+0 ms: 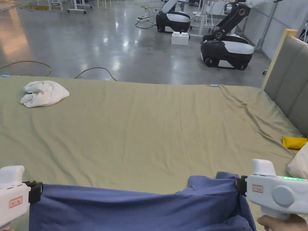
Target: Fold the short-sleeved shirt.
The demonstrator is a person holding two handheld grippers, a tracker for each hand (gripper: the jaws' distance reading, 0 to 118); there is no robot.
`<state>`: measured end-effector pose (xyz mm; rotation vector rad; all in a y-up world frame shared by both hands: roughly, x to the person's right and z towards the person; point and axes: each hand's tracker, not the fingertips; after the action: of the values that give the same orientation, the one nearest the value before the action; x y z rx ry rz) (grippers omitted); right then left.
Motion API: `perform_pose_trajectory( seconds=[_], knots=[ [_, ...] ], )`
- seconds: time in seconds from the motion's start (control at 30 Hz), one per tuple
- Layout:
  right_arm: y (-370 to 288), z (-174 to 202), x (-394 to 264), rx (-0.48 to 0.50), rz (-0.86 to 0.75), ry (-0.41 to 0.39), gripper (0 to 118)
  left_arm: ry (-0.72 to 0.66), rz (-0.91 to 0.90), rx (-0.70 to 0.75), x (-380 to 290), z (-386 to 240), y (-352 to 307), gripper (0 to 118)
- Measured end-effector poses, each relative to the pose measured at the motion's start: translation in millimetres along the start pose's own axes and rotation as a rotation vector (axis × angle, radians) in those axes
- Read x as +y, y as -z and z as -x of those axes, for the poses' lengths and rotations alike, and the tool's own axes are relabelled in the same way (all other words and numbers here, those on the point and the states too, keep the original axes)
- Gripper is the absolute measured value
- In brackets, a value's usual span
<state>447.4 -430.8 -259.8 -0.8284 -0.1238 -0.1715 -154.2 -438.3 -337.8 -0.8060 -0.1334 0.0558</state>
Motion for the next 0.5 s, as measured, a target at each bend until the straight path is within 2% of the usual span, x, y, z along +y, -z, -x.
perform_pose_trajectory(
  seconds=[0.27, 0.5],
  knots=[
    [-77, 1, -41, -0.009, -0.027, -0.067, 1, -0.009, -0.035, -0.048, -28, 19, -50, 7],
    [-107, 3, -95, -0.045, 0.099, -0.147, 1, 0.026, 0.081, -0.050, -77, 30, -65, 7]
  ],
)
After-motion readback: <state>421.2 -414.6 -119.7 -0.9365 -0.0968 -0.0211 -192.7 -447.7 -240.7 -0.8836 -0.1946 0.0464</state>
